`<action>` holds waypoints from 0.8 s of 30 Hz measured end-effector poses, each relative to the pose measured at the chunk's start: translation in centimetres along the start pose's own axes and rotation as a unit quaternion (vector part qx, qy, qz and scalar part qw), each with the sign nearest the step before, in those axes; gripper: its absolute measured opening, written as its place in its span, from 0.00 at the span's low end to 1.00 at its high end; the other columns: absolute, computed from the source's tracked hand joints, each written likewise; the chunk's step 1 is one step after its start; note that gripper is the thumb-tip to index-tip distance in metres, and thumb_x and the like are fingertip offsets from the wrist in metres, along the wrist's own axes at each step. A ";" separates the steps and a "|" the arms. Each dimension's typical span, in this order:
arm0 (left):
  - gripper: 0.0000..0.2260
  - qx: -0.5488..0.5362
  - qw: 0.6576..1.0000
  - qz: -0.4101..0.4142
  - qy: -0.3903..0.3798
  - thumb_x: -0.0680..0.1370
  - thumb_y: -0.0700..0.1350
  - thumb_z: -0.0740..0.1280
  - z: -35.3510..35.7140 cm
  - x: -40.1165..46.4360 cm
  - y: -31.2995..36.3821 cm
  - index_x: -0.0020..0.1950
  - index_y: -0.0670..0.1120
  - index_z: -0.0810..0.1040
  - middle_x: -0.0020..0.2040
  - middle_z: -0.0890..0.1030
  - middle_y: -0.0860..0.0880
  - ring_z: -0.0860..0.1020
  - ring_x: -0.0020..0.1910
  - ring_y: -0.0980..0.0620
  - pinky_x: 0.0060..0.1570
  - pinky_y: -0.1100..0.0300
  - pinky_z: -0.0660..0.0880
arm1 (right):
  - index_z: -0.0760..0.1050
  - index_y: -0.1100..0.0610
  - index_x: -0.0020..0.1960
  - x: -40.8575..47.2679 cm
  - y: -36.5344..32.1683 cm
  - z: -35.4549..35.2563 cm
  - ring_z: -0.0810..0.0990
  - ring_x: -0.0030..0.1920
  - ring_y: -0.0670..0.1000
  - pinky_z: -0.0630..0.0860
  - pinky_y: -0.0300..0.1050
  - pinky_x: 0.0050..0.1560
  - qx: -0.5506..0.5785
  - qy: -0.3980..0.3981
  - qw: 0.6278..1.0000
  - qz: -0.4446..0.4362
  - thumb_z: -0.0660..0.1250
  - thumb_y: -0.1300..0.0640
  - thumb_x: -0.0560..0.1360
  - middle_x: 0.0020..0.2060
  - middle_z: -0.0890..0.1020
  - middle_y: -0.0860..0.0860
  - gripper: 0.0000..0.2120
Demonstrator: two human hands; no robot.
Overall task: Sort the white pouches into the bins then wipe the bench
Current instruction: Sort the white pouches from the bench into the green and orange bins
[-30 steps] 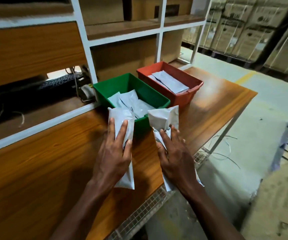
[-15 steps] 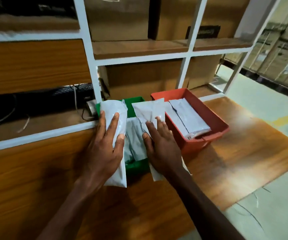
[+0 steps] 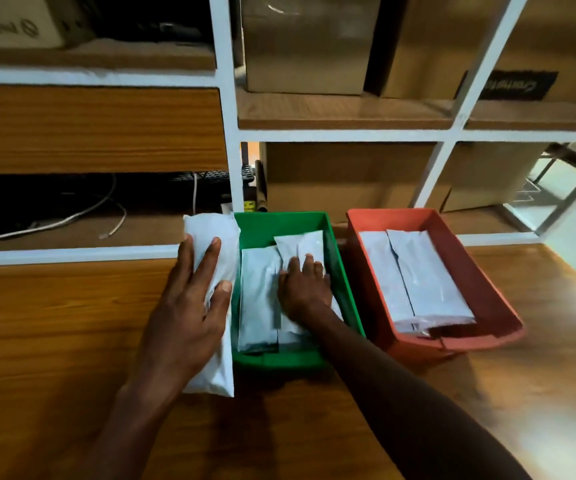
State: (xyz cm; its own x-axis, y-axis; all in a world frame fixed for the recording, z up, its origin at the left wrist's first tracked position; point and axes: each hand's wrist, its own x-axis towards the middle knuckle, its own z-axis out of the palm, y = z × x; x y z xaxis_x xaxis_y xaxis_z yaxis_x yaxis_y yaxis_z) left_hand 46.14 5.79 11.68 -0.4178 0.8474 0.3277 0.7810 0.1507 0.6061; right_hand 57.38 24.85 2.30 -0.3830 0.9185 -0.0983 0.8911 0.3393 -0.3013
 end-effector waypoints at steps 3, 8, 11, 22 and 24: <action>0.26 -0.008 1.000 0.011 -0.005 0.82 0.55 0.57 0.2 0.7 -0.5 0.77 0.67 0.53 0.81 0.43 0.60 0.50 0.79 0.57 0.69 0.55 0.63 | 0.45 0.57 0.82 0.8 1.1 1.6 0.44 0.80 0.64 0.44 0.60 0.77 0.002 -0.079 0.997 0.008 0.48 0.41 0.83 0.80 0.41 0.63 0.33; 0.26 -0.021 1.000 0.014 -0.009 0.82 0.55 0.58 0.9 1.7 -1.5 0.78 0.67 0.52 0.80 0.42 0.61 0.48 0.79 0.58 0.69 0.58 0.61 | 0.36 0.55 0.81 0.9 1.5 3.0 0.36 0.79 0.63 0.36 0.60 0.77 -0.015 -0.135 0.991 0.000 0.45 0.36 0.82 0.79 0.34 0.63 0.37; 0.26 -0.024 1.000 0.015 -0.012 0.82 0.55 0.58 1.2 2.0 -1.9 0.78 0.67 0.52 0.81 0.43 0.60 0.47 0.78 0.60 0.70 0.58 0.60 | 0.38 0.54 0.81 0.8 1.4 2.9 0.38 0.80 0.64 0.38 0.60 0.77 -0.014 -0.123 0.992 0.004 0.45 0.36 0.82 0.79 0.37 0.63 0.37; 0.25 0.017 0.999 0.033 -0.016 0.82 0.57 0.55 3.0 5.0 -0.3 0.79 0.63 0.53 0.82 0.44 0.54 0.51 0.80 0.51 0.73 0.52 0.63 | 0.57 0.54 0.80 -0.3 1.2 -3.5 0.55 0.79 0.62 0.56 0.58 0.77 0.099 -0.003 0.994 -0.055 0.48 0.39 0.83 0.78 0.60 0.64 0.30; 0.25 0.024 0.999 0.010 -0.037 0.83 0.55 0.56 4.7 6.3 -0.1 0.79 0.61 0.53 0.82 0.44 0.53 0.53 0.80 0.47 0.73 0.50 0.61 | 0.58 0.56 0.80 -1.6 2.1 -5.4 0.55 0.80 0.59 0.55 0.54 0.78 0.138 0.036 0.986 -0.082 0.48 0.39 0.83 0.78 0.61 0.61 0.32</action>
State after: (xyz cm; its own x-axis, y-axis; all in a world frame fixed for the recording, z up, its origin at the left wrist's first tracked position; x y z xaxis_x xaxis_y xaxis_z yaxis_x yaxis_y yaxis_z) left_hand 45.61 13.52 10.22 -0.3677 0.8857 0.2834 0.8112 0.1565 0.5634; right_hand 61.19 25.19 6.93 -0.4893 0.8713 0.0376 0.7144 0.4252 -0.5557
